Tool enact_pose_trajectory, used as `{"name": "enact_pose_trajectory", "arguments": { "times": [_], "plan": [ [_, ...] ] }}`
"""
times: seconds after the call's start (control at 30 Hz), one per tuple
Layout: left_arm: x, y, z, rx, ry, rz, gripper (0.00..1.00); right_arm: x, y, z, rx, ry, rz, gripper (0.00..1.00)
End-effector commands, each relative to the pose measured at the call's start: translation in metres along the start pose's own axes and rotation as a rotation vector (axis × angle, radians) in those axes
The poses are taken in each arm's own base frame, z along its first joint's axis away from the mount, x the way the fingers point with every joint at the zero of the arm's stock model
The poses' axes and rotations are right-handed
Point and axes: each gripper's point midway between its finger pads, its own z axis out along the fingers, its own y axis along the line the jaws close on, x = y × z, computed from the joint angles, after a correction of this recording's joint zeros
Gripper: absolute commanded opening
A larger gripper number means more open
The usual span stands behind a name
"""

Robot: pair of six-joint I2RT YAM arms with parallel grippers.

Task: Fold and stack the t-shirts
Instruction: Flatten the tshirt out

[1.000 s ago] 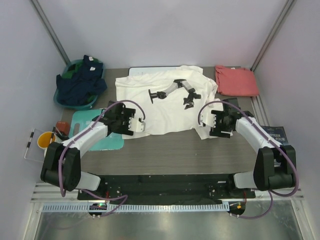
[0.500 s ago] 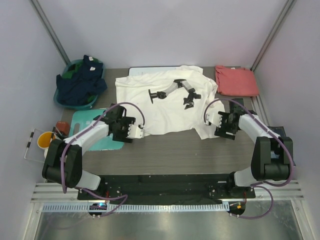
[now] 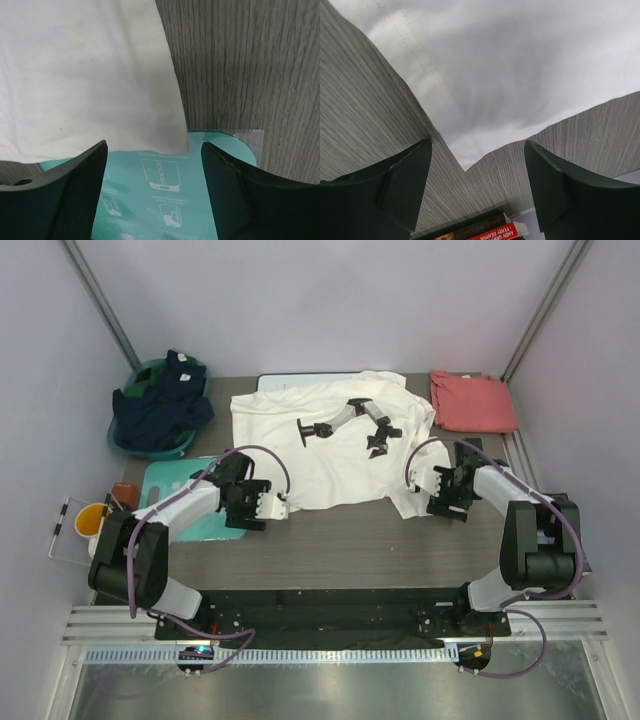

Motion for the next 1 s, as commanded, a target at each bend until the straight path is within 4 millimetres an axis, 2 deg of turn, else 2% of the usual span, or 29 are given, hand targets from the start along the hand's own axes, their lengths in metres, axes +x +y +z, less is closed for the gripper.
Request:
{"name": "enact_pose_trajectory", "arguments": {
  "times": [0.0, 0.2, 0.47, 0.5, 0.53, 0.6, 0.63, 0.77, 0.87, 0.97],
  "plan": [
    [-0.008, 0.007, 0.004, -0.002, -0.028, -0.029, 0.76, 0.0, -0.016, 0.002, 0.045, -0.011, 0.025, 0.8],
    [-0.006, 0.011, 0.016, -0.013, -0.008, -0.05, 0.7, 0.002, -0.022, 0.007, 0.063, -0.004, 0.034, 0.8],
    [-0.005, 0.015, 0.025, 0.0, 0.015, -0.077, 0.42, 0.009, -0.015, 0.015, 0.034, 0.004, 0.025, 0.8],
    [-0.004, 0.015, 0.025, 0.0, 0.017, -0.079, 0.31, 0.009, -0.013, 0.017, 0.027, 0.003, 0.026, 0.8],
    [-0.004, 0.014, 0.026, 0.004, 0.019, -0.08, 0.27, 0.009, -0.012, 0.018, 0.023, 0.0, 0.024, 0.79],
    [-0.003, 0.015, 0.026, 0.003, 0.023, -0.077, 0.16, 0.01, -0.008, 0.021, 0.007, 0.002, 0.014, 0.71],
    [-0.003, 0.015, 0.026, 0.005, 0.027, -0.077, 0.13, 0.011, -0.006, 0.023, -0.003, 0.009, 0.012, 0.67],
    [-0.001, 0.018, 0.026, 0.001, 0.04, -0.074, 0.05, 0.016, -0.004, 0.032, -0.038, 0.034, 0.032, 0.28],
    [0.0, 0.021, 0.024, -0.009, 0.047, -0.077, 0.0, 0.015, -0.008, 0.029, -0.036, 0.036, 0.04, 0.1],
    [0.0, 0.03, 0.018, -0.037, 0.056, -0.087, 0.0, 0.009, -0.017, 0.018, -0.015, 0.016, 0.039, 0.01]
  ]
}}
